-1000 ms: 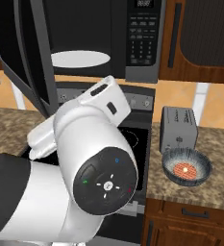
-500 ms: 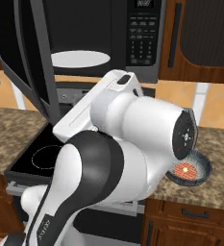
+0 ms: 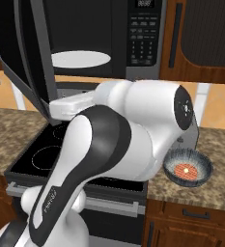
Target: Open the microwave, place the bowl with waffle inside the microwave, then close the microwave door and turn it on.
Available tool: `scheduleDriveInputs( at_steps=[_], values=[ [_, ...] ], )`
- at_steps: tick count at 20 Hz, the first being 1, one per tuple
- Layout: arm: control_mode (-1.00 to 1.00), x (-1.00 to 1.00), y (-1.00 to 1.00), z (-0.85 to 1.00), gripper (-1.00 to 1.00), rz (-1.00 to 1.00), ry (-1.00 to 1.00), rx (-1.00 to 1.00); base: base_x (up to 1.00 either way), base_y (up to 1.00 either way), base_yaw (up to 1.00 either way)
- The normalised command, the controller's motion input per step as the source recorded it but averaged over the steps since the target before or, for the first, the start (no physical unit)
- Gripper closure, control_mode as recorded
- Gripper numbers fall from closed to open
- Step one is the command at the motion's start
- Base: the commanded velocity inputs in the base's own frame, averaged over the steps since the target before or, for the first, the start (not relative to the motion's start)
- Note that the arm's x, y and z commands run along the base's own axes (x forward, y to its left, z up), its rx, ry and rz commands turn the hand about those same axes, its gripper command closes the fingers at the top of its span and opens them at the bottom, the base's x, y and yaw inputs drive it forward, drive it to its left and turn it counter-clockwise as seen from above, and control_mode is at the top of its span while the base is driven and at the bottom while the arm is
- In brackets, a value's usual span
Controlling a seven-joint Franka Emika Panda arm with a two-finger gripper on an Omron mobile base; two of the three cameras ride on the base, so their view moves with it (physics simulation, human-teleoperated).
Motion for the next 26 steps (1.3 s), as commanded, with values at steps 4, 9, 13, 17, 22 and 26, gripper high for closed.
scheduleDriveInputs(
  at_steps=[4, 9, 13, 17, 22, 26],
  values=[
    [-1.00, 0.00, 0.00, -0.03, 1.00, -0.26, 0.60, 0.32, 0.00, 0.00, 0.00],
    [-1.00, 0.00, 0.00, -0.18, 1.00, -0.36, 0.44, 0.12, 0.00, 0.00, 0.00],
    [-1.00, 0.00, 0.01, -0.18, 1.00, -0.23, 0.39, 0.26, 0.00, 0.00, 0.00],
    [-1.00, 0.14, 0.05, -0.03, 1.00, -0.02, 0.34, 0.55, 0.00, 0.00, 0.00],
    [-1.00, 0.48, 0.25, -0.01, 1.00, 0.00, 0.14, 0.52, 0.00, 0.00, 0.00],
    [-1.00, 0.74, 0.46, -0.18, 1.00, 0.02, 0.10, 0.16, 0.00, 0.00, 0.00]
  ],
)
